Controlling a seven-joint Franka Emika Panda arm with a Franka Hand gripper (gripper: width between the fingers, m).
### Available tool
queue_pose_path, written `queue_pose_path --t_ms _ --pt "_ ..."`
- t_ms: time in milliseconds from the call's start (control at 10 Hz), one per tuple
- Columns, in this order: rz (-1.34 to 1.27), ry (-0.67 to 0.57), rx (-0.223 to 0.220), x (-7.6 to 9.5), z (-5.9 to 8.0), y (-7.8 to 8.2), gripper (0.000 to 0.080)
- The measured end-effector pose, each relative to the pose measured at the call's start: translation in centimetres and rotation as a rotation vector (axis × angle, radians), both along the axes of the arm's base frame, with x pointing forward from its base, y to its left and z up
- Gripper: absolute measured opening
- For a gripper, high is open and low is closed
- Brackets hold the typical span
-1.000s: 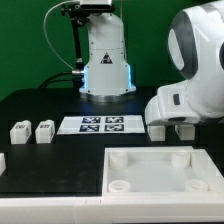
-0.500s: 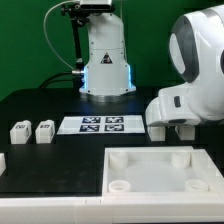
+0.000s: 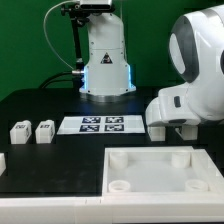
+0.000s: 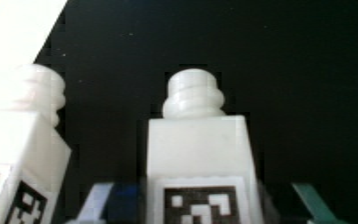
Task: Assemble one leg
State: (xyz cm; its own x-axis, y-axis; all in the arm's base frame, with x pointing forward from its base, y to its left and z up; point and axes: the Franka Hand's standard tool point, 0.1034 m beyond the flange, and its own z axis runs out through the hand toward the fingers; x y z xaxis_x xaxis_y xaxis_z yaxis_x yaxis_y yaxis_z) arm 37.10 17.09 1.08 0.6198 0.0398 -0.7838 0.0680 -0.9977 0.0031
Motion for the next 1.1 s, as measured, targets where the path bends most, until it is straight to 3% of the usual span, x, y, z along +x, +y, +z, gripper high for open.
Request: queue_pose_path --t_ms 300,600,700,800,900,1100 --pt "0.014 0.007 0.007 0.1 0.3 -0.2 0.0288" --pt "0.077 -0.035 0.079 3.6 6.8 -2.2 0.0288" --pt "0.070 -0.033 0.077 3.9 9.3 -2.9 0.0288" --pt "0.047 -0.062 0.061 4.0 10.2 -2.7 0.0288" --pt "0.044 -0.161 0.076 4.7 9.4 -2.5 0.0288" --pt "0.054 -0.338 0.104 5.6 9.6 -2.8 0.0289"
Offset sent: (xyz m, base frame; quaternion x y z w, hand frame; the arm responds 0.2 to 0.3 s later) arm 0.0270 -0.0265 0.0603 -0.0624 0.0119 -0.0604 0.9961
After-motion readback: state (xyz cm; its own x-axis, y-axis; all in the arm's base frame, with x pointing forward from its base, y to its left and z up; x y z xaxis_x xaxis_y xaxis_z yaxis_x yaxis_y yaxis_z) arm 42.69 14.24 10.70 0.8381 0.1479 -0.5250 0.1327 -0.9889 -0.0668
